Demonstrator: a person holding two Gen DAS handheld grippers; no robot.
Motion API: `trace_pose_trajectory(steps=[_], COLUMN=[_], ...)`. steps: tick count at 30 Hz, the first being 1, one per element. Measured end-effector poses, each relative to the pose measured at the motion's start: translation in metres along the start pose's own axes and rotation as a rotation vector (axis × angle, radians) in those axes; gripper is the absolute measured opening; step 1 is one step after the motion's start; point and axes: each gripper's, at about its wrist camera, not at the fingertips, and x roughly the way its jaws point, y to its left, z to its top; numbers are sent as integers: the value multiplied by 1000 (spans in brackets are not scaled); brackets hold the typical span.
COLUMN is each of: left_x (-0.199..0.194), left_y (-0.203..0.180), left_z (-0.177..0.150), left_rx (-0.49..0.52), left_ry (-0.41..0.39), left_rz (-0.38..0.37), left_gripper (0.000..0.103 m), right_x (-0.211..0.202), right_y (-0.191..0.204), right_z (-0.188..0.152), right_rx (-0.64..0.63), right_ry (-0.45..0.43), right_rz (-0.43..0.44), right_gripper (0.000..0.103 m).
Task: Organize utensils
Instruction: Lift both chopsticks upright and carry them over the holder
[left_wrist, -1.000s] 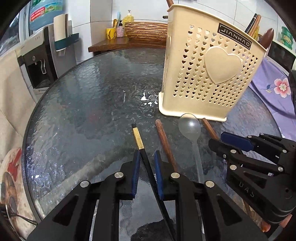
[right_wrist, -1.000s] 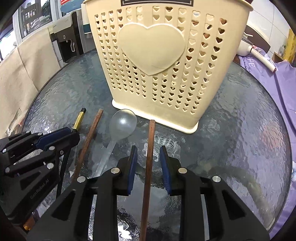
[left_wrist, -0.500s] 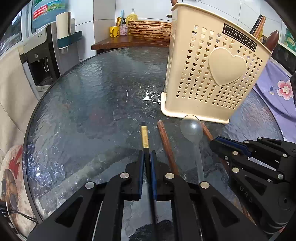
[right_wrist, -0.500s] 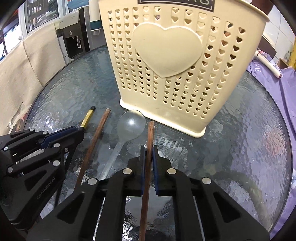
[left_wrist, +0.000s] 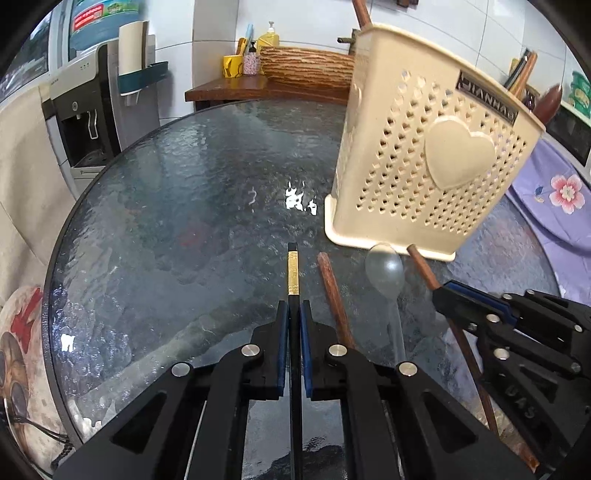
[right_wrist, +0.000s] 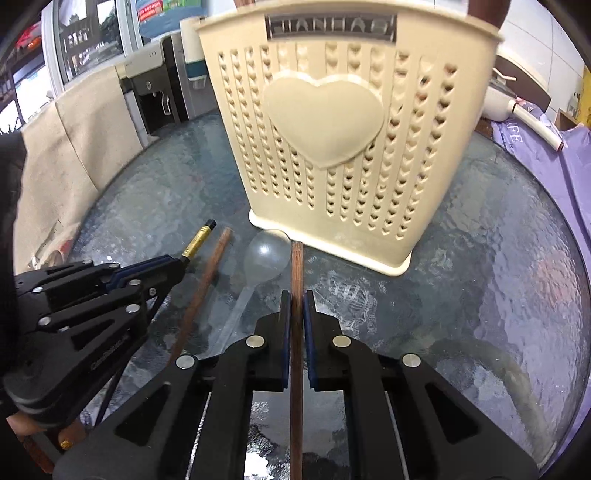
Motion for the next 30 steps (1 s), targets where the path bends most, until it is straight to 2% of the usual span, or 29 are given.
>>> trace_pose_trajectory(steps=[6, 18, 24, 30], left_x=[-21, -90, -117, -135], left_y=[4, -7, -14, -19], left_z=[6, 27, 31, 31], left_rx=[-5, 24, 40, 50], left_ry=[-49, -210, -255, -282], left_rz=[-27, -110, -180, -230], left_gripper=[7, 7, 7, 6], right_x=[-31, -111, -146, -176], right_y=[-3, -27, -27, -26], right_z=[2, 3, 6, 11], right_rx=[7, 92, 113, 100], right_ry=[-75, -259, -339, -411], right_rz=[33, 147, 198, 197], right_gripper=[7, 7, 7, 7])
